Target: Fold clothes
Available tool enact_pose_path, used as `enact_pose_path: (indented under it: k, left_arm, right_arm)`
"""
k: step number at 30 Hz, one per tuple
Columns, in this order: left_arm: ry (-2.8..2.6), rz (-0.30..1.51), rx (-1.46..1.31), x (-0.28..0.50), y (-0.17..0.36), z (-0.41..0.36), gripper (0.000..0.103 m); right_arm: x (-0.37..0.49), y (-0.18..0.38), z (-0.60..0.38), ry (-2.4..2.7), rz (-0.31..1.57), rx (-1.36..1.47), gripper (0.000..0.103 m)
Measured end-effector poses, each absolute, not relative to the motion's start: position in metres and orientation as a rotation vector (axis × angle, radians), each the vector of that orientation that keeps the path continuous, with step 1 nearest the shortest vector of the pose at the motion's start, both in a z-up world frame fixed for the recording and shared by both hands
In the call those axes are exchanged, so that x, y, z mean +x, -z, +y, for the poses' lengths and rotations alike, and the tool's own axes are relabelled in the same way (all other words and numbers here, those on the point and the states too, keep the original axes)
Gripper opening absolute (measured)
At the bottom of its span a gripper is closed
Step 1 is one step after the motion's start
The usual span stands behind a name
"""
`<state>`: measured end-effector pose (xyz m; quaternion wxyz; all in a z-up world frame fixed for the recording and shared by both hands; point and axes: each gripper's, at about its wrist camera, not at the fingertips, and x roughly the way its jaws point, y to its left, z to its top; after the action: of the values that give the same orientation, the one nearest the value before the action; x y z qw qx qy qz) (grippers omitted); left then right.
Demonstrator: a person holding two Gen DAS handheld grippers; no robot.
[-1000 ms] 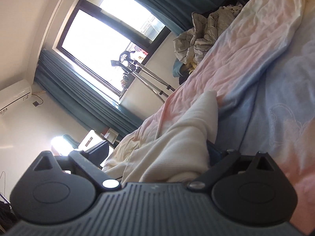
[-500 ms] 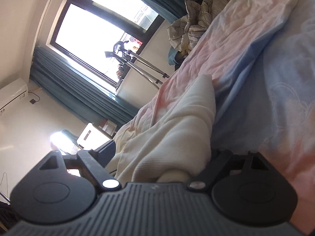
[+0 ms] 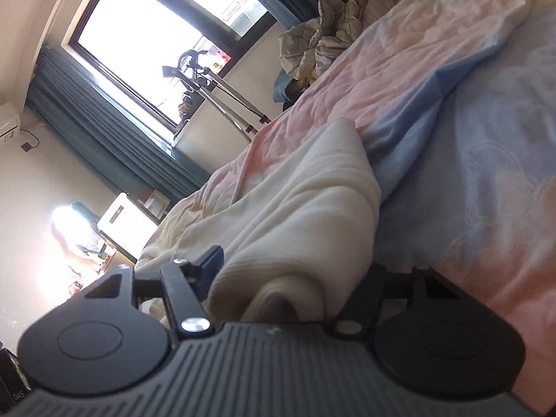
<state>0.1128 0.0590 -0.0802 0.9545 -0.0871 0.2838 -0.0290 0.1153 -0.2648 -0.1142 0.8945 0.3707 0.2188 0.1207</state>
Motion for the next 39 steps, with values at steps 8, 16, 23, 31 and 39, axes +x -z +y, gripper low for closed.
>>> enact_pose_path:
  k: [8,16,23,31,39]
  left_arm:
    - [0.066,0.571,-0.172,0.113,0.08,0.059,0.077]
    - [0.094,0.504,-0.124,0.099,0.068,0.053,0.077]
    - [0.091,0.43,-0.06,0.087,0.044,0.044,0.076]
    - [0.082,0.508,0.065,0.114,0.057,-0.009,0.076]
    - [0.175,0.519,0.105,0.121,0.066,-0.067,0.076]
  right_arm:
    - [0.128,0.14,-0.276,-0.195,0.53,0.905,0.042]
    - [0.122,0.1,-0.269,-0.089,0.487,0.826,0.02]
    - [0.106,0.073,-0.276,-0.04,0.431,0.79,0.019]
    - [0.08,0.041,-0.297,0.028,0.328,0.759,0.018]
    - [0.059,0.027,-0.336,0.126,0.243,0.792,0.018]
